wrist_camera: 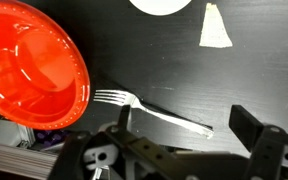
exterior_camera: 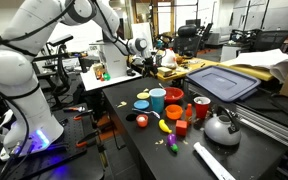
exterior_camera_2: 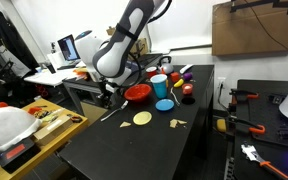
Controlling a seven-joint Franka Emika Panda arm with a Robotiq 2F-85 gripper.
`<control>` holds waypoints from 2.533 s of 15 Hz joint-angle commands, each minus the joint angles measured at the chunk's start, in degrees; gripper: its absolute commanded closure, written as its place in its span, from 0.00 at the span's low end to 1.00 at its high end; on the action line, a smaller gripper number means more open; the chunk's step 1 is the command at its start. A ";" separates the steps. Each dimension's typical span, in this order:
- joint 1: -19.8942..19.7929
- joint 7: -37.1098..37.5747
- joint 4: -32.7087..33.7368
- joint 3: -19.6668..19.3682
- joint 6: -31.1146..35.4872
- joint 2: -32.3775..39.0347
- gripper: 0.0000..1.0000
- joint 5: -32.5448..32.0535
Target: Move the left fork to the right front
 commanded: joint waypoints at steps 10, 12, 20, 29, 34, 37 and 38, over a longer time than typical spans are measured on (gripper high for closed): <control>-1.29 -7.08 16.22 -2.80 -3.25 12.18 0.00 0.00; -2.07 -10.59 18.81 -2.19 -3.62 14.03 0.00 0.17; -6.68 -29.43 28.73 3.24 -11.64 19.28 0.00 2.54; -6.95 -37.34 40.73 4.70 -20.82 26.69 0.00 3.09; -6.49 -37.52 46.40 4.29 -22.97 30.86 0.00 3.19; -6.32 -37.68 49.54 4.25 -24.50 32.83 0.00 3.38; -6.29 -37.69 50.59 4.18 -25.02 33.46 0.00 3.40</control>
